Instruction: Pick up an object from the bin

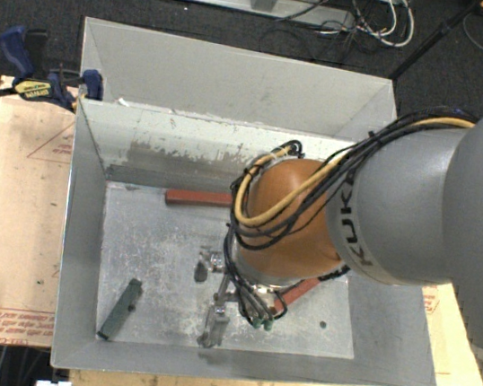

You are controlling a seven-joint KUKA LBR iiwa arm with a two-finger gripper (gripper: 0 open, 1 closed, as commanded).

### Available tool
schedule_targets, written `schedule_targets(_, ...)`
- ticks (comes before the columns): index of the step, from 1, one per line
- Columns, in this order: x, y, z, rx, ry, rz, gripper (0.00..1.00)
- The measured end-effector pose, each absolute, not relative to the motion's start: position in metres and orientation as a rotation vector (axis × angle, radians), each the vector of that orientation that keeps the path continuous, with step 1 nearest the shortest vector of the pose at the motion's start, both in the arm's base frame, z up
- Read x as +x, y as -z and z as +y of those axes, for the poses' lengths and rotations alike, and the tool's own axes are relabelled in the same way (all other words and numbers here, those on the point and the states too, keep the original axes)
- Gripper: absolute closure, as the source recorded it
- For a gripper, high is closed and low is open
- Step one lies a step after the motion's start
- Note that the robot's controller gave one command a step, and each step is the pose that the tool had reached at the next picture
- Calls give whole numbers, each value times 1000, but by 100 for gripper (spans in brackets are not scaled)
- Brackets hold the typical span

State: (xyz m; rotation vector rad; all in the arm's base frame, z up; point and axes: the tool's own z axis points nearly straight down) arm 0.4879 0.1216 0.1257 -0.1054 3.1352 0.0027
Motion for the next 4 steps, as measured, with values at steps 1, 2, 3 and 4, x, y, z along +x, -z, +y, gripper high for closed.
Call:
schedule_targets(1, 483, -98, 126, -135, -1, 3140, 0)
schedule_targets(2, 495, -114, 197, -547, -2, 3092, 0)
schedule_targets(3, 498, -72, 214, -670, -5, 3062, 0)
schedule_targets(4, 505, -72, 242, -1208, 7, 2901, 100)
